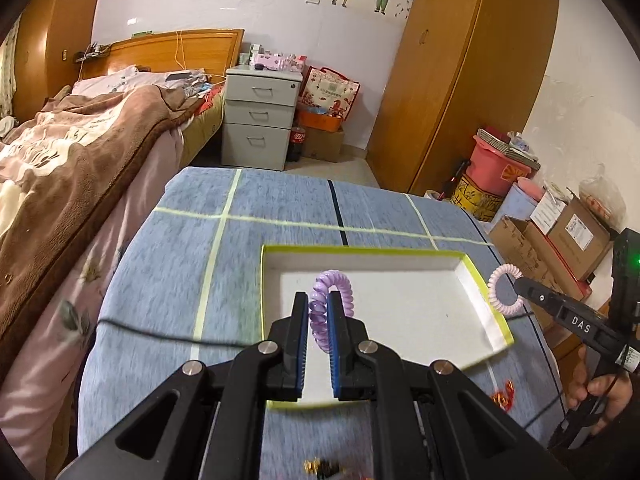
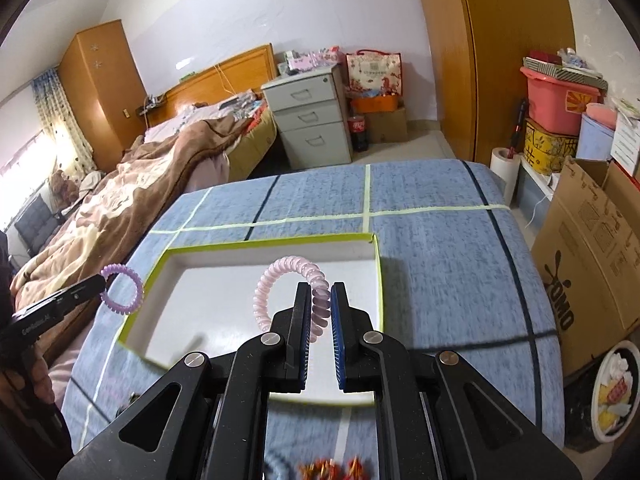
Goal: Organize jewelry
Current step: 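Carry both coil ties into the green box and open both tools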
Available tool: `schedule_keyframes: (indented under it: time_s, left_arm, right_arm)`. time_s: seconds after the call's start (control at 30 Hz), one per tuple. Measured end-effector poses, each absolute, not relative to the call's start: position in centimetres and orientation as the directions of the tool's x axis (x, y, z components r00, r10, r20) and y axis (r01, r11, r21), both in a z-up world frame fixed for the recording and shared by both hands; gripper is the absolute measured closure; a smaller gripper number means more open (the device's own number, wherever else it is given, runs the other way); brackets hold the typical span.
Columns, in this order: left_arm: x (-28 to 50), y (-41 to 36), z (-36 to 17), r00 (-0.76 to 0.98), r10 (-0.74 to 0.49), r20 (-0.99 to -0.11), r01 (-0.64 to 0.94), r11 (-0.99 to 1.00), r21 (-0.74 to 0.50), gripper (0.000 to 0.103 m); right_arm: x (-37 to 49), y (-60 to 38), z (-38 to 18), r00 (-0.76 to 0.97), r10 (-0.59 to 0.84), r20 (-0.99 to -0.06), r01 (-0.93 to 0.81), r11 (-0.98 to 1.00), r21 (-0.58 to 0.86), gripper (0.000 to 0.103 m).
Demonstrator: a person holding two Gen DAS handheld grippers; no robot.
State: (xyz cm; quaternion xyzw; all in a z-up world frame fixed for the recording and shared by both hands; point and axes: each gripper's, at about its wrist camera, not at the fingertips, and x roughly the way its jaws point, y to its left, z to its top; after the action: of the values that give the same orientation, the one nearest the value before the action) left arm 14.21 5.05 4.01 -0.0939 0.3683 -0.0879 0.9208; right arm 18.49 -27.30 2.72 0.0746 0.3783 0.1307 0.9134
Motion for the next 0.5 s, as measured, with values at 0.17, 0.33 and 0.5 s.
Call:
schedule_keyframes:
  time_s: [0.17, 0.33, 0.5]
  left_arm:
    - [16.9, 4.8, 2.6, 0.68, -0.235, -0.694, 0.081, 0.966, -0.248, 0.093]
    - [18.9, 4.4, 0.7, 0.636, -0.25, -0.73, 0.077, 0.962, -0.262, 0.093]
    - [20.2, 3.7, -0.4, 0.609, -0.255, -0.751, 0.081, 0.962, -0.261, 0.093]
  right_arm:
    - [21.1, -26.9, 1.6, 0.648, 0.279, -0.709, -0.174, 0.96, 0.219, 0.093]
    - [23.3, -26.5, 0.1, 0.61, 0.269, -0.745, -0.169, 0.963, 0.209, 0.093]
    - [24.3, -26.4, -0.9, 0.59, 0.263, -0.764, -0.166, 0.965, 0.204, 0.093]
